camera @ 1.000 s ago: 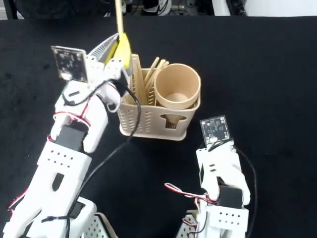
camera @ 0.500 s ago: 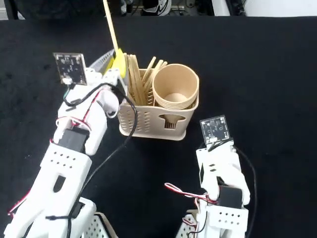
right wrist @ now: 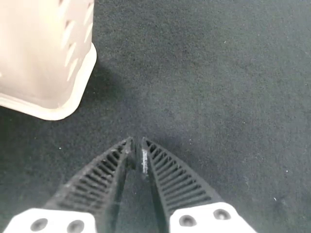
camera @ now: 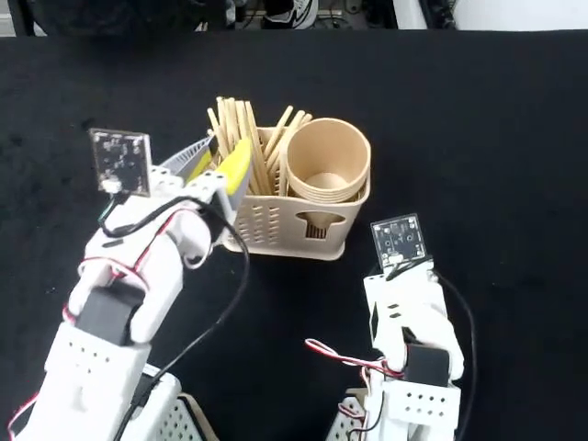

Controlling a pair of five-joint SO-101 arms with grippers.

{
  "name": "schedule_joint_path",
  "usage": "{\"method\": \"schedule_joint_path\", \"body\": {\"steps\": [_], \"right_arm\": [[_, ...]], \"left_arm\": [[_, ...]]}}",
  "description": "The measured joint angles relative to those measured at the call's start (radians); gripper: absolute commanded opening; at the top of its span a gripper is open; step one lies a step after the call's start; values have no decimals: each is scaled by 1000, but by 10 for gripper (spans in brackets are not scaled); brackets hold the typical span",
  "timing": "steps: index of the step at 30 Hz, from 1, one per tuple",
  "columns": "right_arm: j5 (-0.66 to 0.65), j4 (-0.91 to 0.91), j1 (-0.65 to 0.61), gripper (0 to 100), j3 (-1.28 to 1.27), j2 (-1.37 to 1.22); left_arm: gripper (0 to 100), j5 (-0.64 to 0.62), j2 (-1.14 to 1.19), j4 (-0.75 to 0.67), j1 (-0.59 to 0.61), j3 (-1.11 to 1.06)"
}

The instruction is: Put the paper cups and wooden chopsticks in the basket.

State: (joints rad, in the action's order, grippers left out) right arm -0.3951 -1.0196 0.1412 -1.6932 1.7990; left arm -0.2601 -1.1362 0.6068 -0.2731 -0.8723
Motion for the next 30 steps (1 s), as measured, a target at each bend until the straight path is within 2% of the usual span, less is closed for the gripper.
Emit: {"method": "schedule_joint_path", "body": {"steps": [3,10,17,20,25,30], "right_arm": [[0,0,0,31,0,0],[0,0,0,30,0,0],[0,-6,0,31,0,0],[0,-6,0,31,0,0],[0,-6,0,29,0,0],[0,-61,0,29,0,0]], "left_arm": [[163,9,-66,75,0,0],[162,180,-262,249,0,2],[162,196,-463,436,68,2],[132,241,-565,509,98,5],[26,400,-678,617,252,-54],[35,543,-678,628,396,-247]]}}
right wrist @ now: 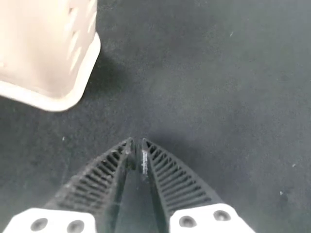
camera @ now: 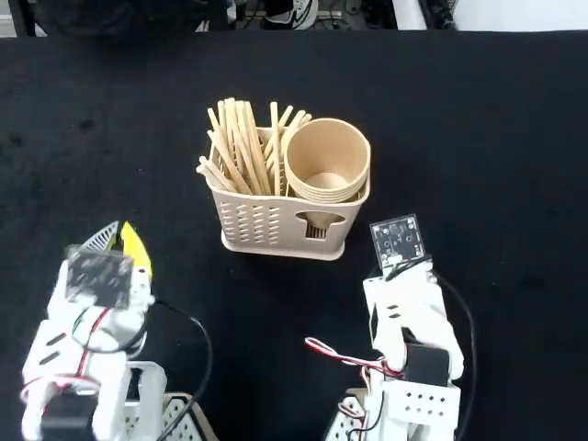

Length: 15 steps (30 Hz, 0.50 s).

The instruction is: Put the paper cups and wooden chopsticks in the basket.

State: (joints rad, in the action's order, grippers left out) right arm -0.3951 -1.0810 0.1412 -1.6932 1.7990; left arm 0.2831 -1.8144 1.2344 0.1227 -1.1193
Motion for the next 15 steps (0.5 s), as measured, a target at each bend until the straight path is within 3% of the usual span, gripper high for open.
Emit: {"method": "schedule_joint_path", "body": {"steps": [7,15], "right_arm": [[0,-187,0,29,0,0],[0,-204,0,29,0,0]], "left_arm": [[40,34,-5,0,141,-255],[36,35,-8,-34,221,-502]]}}
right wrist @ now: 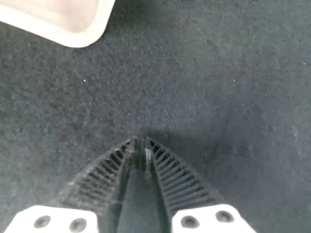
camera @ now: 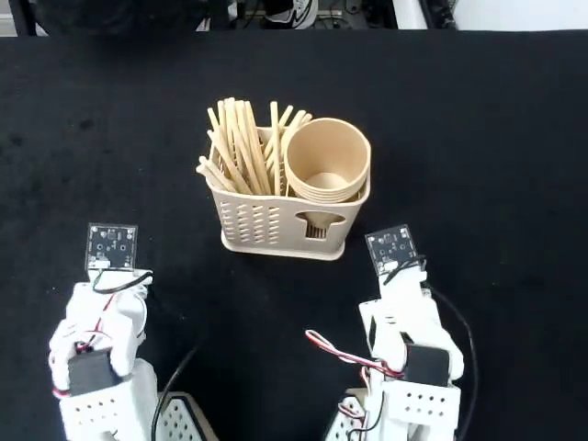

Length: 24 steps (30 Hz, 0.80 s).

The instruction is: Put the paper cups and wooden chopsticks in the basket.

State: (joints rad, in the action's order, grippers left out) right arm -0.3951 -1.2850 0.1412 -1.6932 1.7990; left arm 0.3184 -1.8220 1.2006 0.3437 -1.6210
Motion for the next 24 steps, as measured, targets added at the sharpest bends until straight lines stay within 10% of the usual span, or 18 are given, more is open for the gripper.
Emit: {"method": "schedule_joint_path", "body": {"steps": [24], "right_arm": [[-2,0,0,29,0,0]], "left_arm": [[29,0,9,-3,55,-60]]}}
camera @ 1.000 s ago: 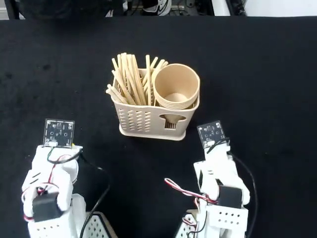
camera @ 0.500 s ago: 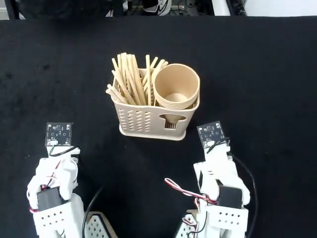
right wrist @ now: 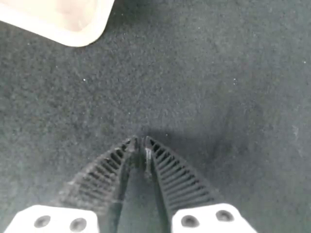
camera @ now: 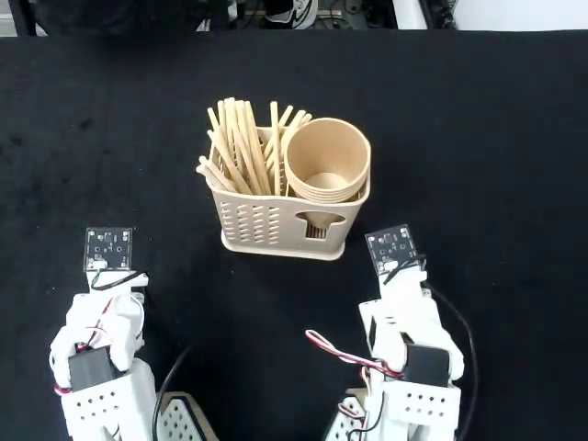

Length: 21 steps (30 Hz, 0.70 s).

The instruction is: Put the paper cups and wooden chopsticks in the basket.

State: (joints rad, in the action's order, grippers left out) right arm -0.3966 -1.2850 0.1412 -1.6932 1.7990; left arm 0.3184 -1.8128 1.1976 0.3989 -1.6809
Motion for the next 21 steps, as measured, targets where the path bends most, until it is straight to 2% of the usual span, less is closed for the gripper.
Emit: {"method": "schedule_joint_path", "body": {"steps": [21], "right_arm": [[0,0,0,29,0,0]], "left_arm": [[30,0,0,18,0,0]]}}
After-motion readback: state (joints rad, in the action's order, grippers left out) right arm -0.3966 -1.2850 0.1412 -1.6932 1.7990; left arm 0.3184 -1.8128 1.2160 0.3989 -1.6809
